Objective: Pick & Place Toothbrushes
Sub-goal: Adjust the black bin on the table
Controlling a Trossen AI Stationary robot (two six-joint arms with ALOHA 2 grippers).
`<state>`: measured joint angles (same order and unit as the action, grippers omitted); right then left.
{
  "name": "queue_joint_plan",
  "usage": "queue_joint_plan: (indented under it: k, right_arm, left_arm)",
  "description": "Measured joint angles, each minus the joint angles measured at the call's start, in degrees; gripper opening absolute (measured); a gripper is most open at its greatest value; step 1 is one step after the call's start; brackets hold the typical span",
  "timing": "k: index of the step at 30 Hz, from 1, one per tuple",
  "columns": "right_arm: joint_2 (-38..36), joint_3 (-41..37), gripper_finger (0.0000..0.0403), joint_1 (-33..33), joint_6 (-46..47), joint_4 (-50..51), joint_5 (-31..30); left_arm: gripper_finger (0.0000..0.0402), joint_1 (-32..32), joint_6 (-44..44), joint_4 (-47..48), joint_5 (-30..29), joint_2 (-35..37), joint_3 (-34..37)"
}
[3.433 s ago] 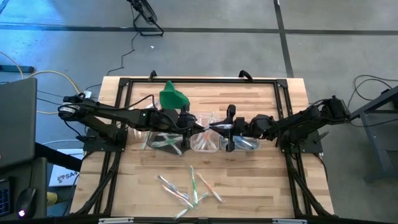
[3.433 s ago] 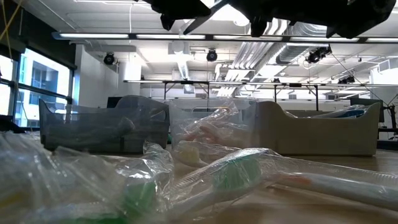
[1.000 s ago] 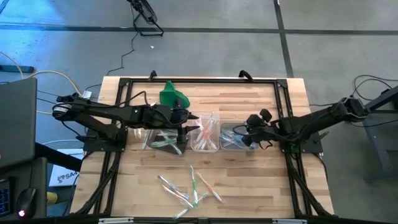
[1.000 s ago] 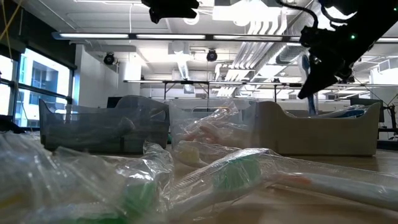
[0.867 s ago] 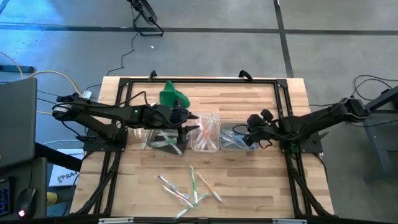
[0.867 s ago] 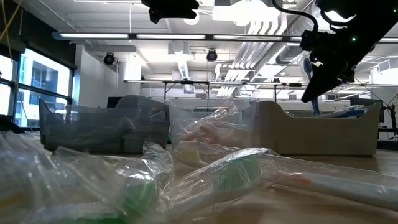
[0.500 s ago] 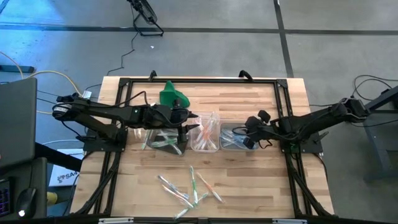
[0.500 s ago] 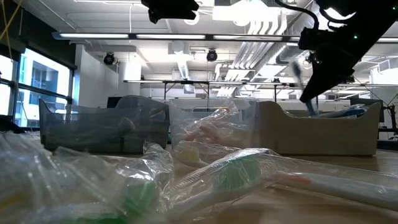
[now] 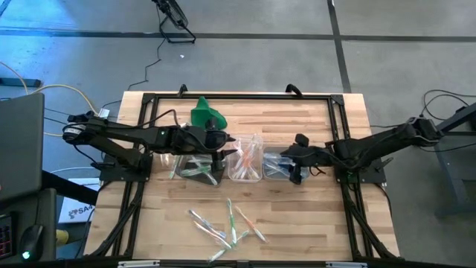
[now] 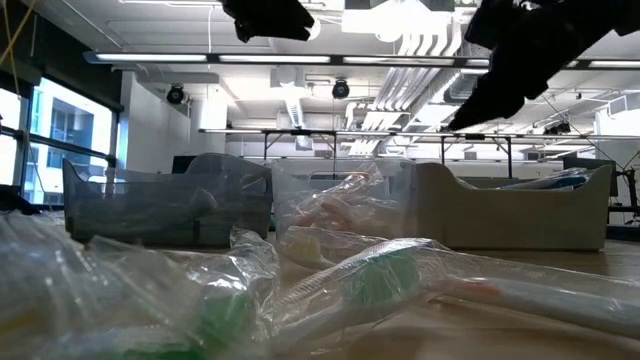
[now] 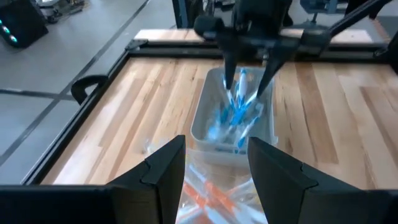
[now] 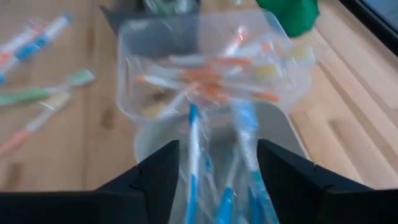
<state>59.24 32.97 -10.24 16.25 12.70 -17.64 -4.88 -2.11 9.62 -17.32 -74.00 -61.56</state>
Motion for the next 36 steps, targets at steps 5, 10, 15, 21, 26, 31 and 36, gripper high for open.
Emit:
queue_joint_plan:
  k: [5, 10, 15, 21, 26, 31, 36]
  right_arm:
    - [-0.1, 0.0, 0.0148, 0.0, 0.2, -2.6, 3.7]
    - [-0.1, 0.0, 0.0072, -0.1, 0.2, -3.4, 6.1]
    - [-0.1, 0.0, 0.0011, -0.2, -0.1, -5.6, 5.8]
    - [-0.1, 0.0, 0.0007, -0.3, -1.7, -8.9, 4.7]
    - [-0.1, 0.0, 0.0006, -0.3, -3.0, -9.5, 2.6]
    - [-0.1, 0.0, 0.0006, -0.3, -3.1, -9.5, 2.7]
    - [-0.1, 0.0, 0.0003, -0.3, -3.1, -9.5, 2.7]
  left_arm:
    - [0.0171, 0.0, -3.4, 5.9, 0.0, 0.0, 0.0]
    - [0.017, 0.0, -11.1, 16.7, 0.0, 0.0, 0.0]
    - [0.0139, 0.0, -20.2, 25.0, 3.4, -0.1, 0.0]
    - [0.0054, 0.0, -26.5, 28.4, 9.4, -2.7, 0.1]
    - [0.0005, 0.0, -27.2, 28.4, 11.4, -7.7, 0.0]
    - [0.0004, 0.0, -29.9, 28.7, 11.9, -13.4, 0.1]
    - [0.0001, 0.0, -30.1, 27.0, 12.5, -17.3, 0.1]
